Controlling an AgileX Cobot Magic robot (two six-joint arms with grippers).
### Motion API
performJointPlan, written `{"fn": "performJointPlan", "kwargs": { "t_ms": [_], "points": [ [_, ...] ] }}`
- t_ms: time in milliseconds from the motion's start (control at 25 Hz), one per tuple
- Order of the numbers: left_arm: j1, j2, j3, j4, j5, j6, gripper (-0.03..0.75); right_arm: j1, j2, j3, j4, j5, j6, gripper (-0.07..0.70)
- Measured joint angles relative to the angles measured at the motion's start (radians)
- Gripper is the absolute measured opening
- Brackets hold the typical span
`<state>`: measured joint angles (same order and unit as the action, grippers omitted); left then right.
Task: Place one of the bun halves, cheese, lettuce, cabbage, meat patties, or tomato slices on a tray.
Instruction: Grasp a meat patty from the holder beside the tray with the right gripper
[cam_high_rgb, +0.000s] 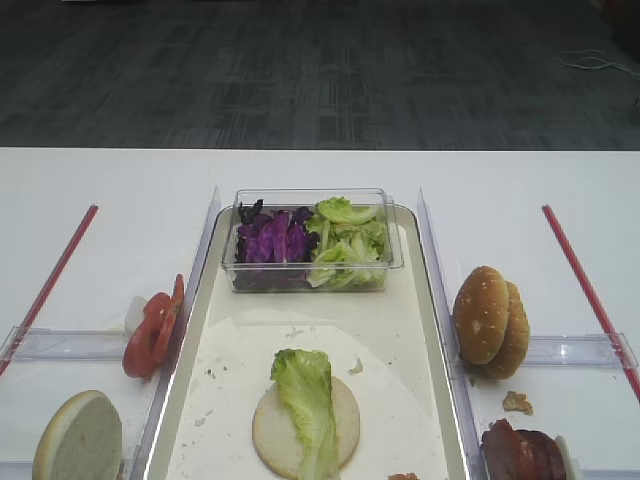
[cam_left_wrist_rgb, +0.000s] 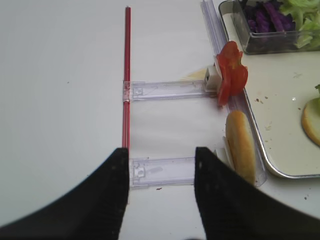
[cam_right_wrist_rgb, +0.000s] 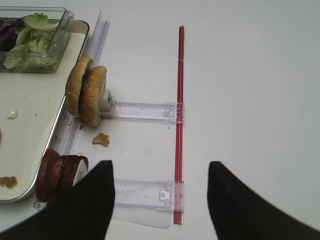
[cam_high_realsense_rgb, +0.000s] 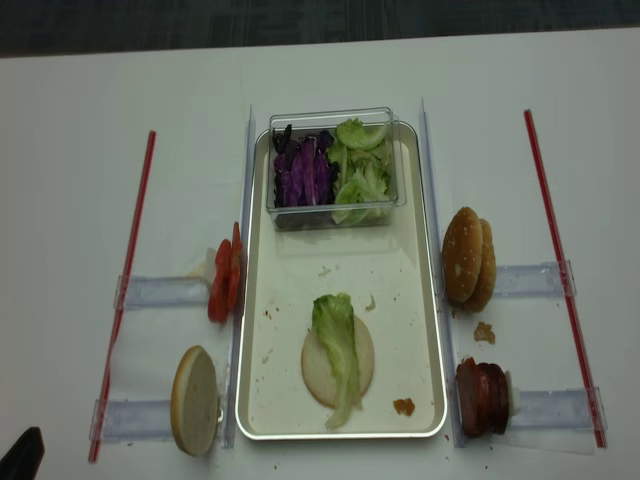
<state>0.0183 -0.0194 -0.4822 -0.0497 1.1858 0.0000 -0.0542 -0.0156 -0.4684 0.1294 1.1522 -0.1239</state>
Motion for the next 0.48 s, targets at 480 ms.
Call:
{"fn": "performJointPlan", "kwargs": {
  "t_ms": [480],
  "points": [
    [0.0,0.0,0.0,0.0,0.0,0.0,0.297,0.0,0.0,0.0,0.0,0.0,0.002,0.433]
  ]
}}
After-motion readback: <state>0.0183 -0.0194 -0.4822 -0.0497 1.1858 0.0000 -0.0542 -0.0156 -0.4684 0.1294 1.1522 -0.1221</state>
